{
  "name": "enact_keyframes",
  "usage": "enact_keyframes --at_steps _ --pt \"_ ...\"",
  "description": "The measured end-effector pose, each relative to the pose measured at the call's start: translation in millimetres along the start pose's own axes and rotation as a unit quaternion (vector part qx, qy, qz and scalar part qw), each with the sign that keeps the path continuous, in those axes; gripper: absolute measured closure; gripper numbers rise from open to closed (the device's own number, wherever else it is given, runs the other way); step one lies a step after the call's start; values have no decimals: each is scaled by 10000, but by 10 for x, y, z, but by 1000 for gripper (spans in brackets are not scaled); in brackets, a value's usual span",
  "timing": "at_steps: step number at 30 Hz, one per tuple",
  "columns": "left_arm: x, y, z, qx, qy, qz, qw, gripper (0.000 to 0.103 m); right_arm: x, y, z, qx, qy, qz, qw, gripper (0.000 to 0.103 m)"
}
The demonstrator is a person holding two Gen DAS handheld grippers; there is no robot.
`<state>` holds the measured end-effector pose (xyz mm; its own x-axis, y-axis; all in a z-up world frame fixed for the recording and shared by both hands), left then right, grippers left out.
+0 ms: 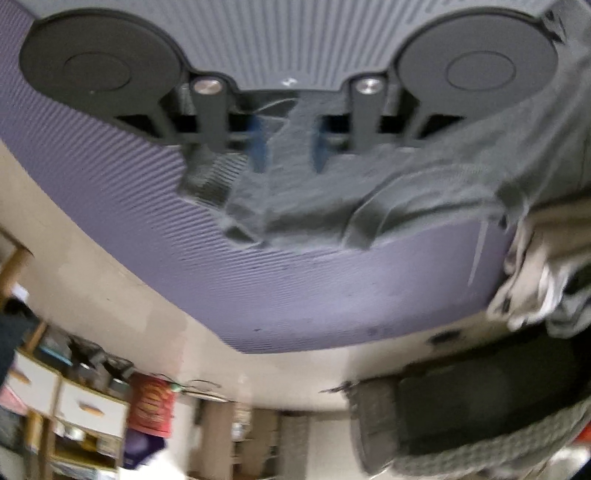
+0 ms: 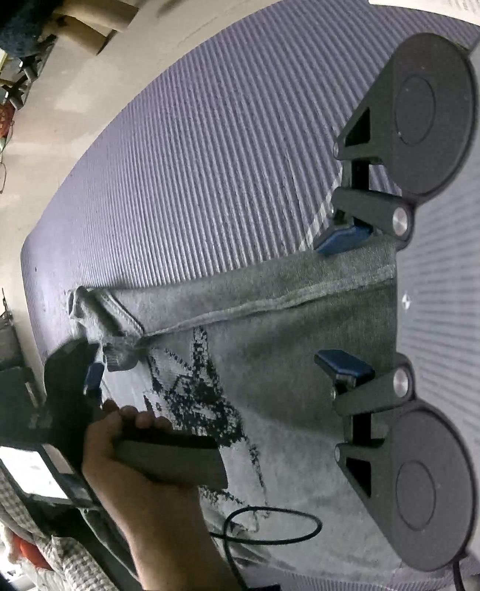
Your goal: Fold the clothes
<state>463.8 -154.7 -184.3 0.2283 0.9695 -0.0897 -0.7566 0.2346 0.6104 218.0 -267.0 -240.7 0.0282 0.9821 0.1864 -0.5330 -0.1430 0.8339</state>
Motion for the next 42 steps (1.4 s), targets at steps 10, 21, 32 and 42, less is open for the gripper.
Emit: enact_keyframes --at_steps 10,21,32,42 --pt "-6 100 67 -192 177 -524 9983 23 17 7 -30 60 -165 -27 9998 38" --pt "-305 -40 -160 332 -269 -569 9975 85 56 1 -35 53 -222 -21 9997 35" --pt "457 176 -331 -50 2497 459 9672 80 33 35 -23 15 -291 7 9996 35" --pt "497 237 -329 100 2493 145 9683 62 39 92 -88 165 -91 2 9998 40"
Point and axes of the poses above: each gripper's, at about its wrist camera, not at the fingertips, and y roughly against the way its jaws point, x to its left, z to its top, the point moved 7 cm from there along -y, roughly the way its jaws point, and after that the axes turned 3 degrees about -x, right-handed, at the moved point
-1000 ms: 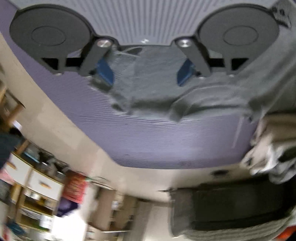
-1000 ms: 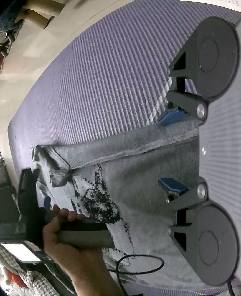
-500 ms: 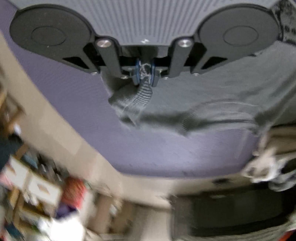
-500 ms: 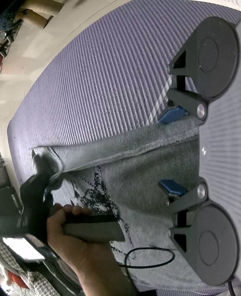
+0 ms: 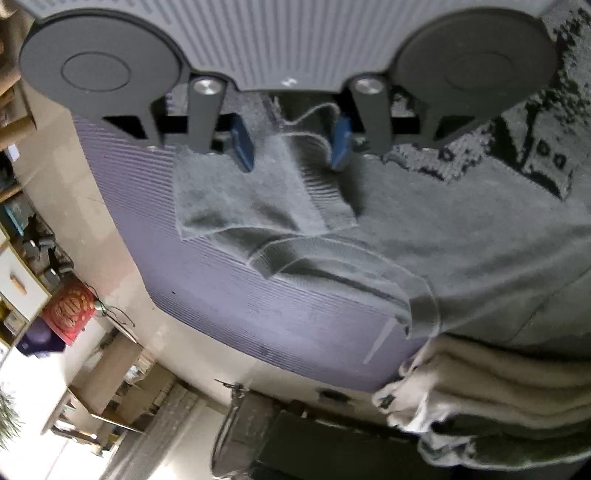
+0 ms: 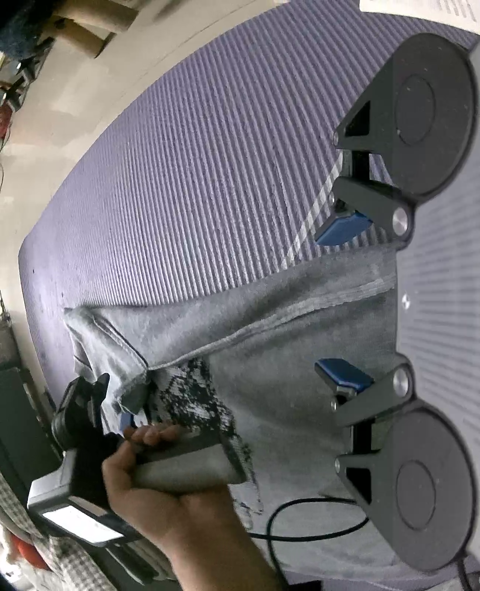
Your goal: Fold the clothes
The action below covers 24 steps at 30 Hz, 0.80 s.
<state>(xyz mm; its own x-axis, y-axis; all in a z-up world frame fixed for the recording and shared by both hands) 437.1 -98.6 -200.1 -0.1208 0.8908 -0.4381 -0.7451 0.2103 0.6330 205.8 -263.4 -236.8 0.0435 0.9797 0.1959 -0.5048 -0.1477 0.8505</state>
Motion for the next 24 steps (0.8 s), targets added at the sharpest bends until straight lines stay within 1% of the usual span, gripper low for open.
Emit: enact_keyframes --at_steps 2,4,5,6,7,8,9,10,12,13,15,17,20,23,24 --pt "31 16 1 63 116 -46 9999 65 -36 -35 -43 178 -86 51 9998 47" --pt "73 49 -1 78 109 -46 9999 66 -51 -31 -60 227 -80 44 9997 51" --pt "89 66 5 82 96 -45 9999 70 -47 -23 -59 232 -74 61 9997 53" --pt "104 77 9 85 73 -42 9999 80 -39 -13 -68 250 -50 67 9997 56" --pt "112 84 18 93 22 -46 9999 88 -30 -3 -79 269 -22 70 9996 62" --pt "120 91 29 89 -48 -52 9999 94 -25 9 -86 271 2 62 9996 64" --pt "127 100 43 62 -120 -50 9999 96 -30 28 -104 265 18 47 9996 72" --pt "132 111 59 27 -190 -43 9998 96 -37 38 -120 290 10 50 9996 83" --pt "127 112 86 -13 -281 -21 9996 97 -49 58 -132 285 -51 105 9995 88" --pt "119 120 95 -33 -342 -5 9994 97 -55 63 -124 273 -75 134 9995 92" --pt "99 142 103 -87 -478 36 9988 99 -34 80 -115 241 -36 181 9995 93" --pt "61 189 132 -251 -676 140 9973 99 7 118 -120 182 46 262 9995 93" --pt "-1 264 162 -507 -960 467 9930 99 79 168 -145 129 117 448 9988 93" --pt "28 285 136 -516 -1110 812 9892 99 118 166 -150 160 164 535 9983 93" --pt "47 274 121 -458 -1121 865 9889 98 123 176 -148 159 153 583 9981 93"
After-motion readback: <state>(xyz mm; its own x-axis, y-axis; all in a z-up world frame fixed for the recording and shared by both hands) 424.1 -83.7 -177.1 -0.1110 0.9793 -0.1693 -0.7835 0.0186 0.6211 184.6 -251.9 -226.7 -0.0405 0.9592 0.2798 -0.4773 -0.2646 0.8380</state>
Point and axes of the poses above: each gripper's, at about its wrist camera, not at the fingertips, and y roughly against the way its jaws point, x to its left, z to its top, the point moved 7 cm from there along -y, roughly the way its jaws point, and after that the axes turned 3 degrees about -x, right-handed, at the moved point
